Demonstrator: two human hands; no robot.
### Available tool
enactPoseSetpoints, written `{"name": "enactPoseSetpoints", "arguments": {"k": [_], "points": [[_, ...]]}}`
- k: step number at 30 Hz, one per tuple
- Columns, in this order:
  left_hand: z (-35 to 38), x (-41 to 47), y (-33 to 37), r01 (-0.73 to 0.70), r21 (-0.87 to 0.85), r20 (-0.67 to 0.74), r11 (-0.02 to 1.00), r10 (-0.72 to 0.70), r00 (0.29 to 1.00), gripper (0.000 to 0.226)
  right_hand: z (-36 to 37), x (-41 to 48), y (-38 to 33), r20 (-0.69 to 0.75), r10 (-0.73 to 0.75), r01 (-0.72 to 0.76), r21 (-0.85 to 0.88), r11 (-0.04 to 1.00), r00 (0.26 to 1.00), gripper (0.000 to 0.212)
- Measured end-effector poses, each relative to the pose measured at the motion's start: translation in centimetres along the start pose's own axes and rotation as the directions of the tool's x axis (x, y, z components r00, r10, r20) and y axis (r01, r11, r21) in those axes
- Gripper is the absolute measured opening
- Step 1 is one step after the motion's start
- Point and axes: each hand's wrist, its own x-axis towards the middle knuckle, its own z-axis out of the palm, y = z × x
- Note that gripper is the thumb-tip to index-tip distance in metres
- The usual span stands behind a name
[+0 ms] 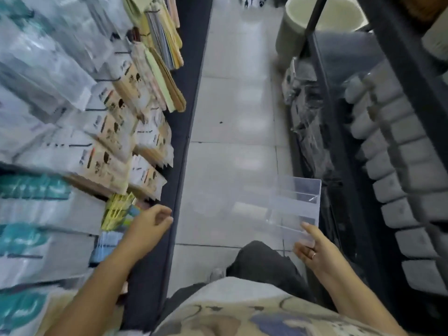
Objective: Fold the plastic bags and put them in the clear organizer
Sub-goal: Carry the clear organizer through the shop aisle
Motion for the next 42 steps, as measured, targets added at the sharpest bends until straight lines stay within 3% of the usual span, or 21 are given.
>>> {"name": "enactPoseSetpoints", "arguments": {"k": [6,10,15,20,25,32,37,42], "points": [[-2.0,20.2,10.7,-0.076,0.063,0.13,0.995,0.067,0.989,0.02,7.2,11.2,-11.8,-0.04,-0.032,0.034,0.042,0.999,0.999,0.038],[-2.1,31.2,16.0,0.012,0.058,0.127,0.998,-0.019,0.992,0.023,13.7,19.9,-22.5,-0.057,-0.017,0.021,0.062,0.998,0.998,0.041],[-4.3,42.2,21.7,0.062,-0.033,0.176,0.998,-0.055,0.983,0.019,22.5,29.0,-36.1,0.043,-0.045,0.047,-0.046,0.998,0.998,0.039],[-8.6,54.3,23.6,0.162,-0.153,0.122,0.975,-0.144,0.982,0.015,32.9,39.0,-47.1,0.107,-0.035,0.041,-0.047,0.998,0.994,0.057],[-13.5,69.6,25.7,0.239,-0.123,0.113,0.963,-0.225,0.968,0.018,43.5,48.8,-55.9,0.097,-0.045,0.048,-0.029,0.998,0.994,0.031],[-23.3,93.2,38.9,0.062,-0.01,0.064,0.998,-0.061,0.996,0.02,54.3,58.1,-68.6,-0.015,-0.008,0.009,0.021,1.0,1.0,0.028],[-26.3,109.8,49.5,-0.091,0.006,0.093,0.996,0.09,0.992,0.019,60.2,66.4,-77.9,-0.051,-0.033,0.036,0.061,0.997,0.998,0.039],[-27.1,124.9,55.6,-0.066,-0.022,0.113,0.998,0.068,0.991,0.02,68.5,77.2,-88.8,-0.041,-0.008,0.01,0.054,0.998,0.999,0.054]]}}
